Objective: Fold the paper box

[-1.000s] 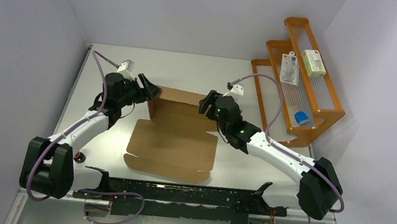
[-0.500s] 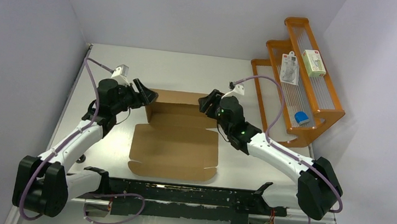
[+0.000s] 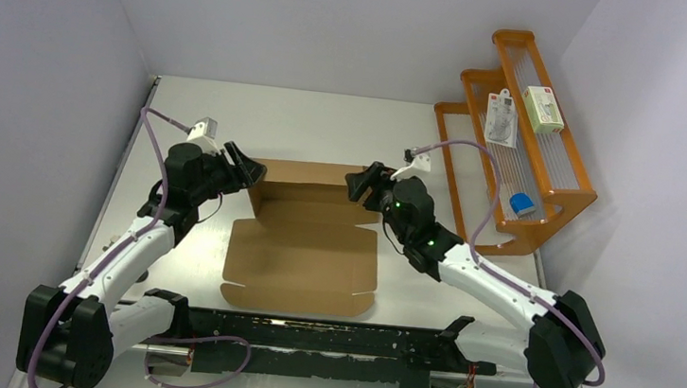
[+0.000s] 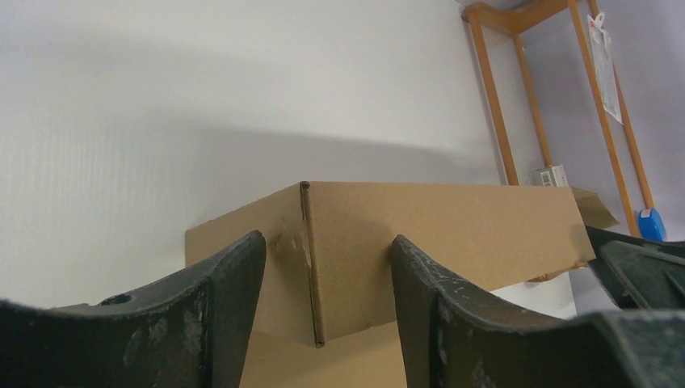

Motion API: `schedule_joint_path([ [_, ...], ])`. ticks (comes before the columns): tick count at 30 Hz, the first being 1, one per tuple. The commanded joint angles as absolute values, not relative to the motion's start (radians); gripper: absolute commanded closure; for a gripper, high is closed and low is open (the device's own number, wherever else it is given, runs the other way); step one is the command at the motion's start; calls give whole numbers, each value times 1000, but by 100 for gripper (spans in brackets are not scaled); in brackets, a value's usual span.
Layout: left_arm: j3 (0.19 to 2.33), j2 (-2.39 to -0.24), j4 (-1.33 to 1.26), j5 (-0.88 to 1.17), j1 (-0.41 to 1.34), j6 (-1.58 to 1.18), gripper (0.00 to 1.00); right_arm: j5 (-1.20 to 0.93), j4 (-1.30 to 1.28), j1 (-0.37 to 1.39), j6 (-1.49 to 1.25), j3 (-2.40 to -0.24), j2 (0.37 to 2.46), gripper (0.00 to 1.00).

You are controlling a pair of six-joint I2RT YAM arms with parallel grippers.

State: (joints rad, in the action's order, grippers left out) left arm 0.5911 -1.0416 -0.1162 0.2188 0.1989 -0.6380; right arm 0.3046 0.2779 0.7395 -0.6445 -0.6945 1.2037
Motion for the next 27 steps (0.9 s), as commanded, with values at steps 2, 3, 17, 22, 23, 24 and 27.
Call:
schedule_joint_path([
  [2, 588, -1030, -67, 173, 198, -616, 37, 400, 325, 735, -594, -626, 1108, 27],
  [3, 588, -1034, -68, 175, 198, -617, 37, 410, 326, 735, -593, -608, 1094, 26],
  [17, 594, -1045, -68, 173, 198, -611, 39, 526, 552, 732, -549, -265, 909, 24],
  [22, 589, -1039, -73, 173, 199, -610, 38, 528, 676, 731, -612, -216, 1016, 25],
  [23, 589, -1041, -74, 178, 198, -609, 39, 532, 691, 731, -629, -217, 1048, 25],
  [24, 591, -1044, -73, 182, 198, -609, 39, 534, 691, 730, -647, -227, 1077, 26],
  [27, 594, -1049, -72, 190, 198, -607, 39, 551, 717, 732, -682, -248, 1171, 26],
])
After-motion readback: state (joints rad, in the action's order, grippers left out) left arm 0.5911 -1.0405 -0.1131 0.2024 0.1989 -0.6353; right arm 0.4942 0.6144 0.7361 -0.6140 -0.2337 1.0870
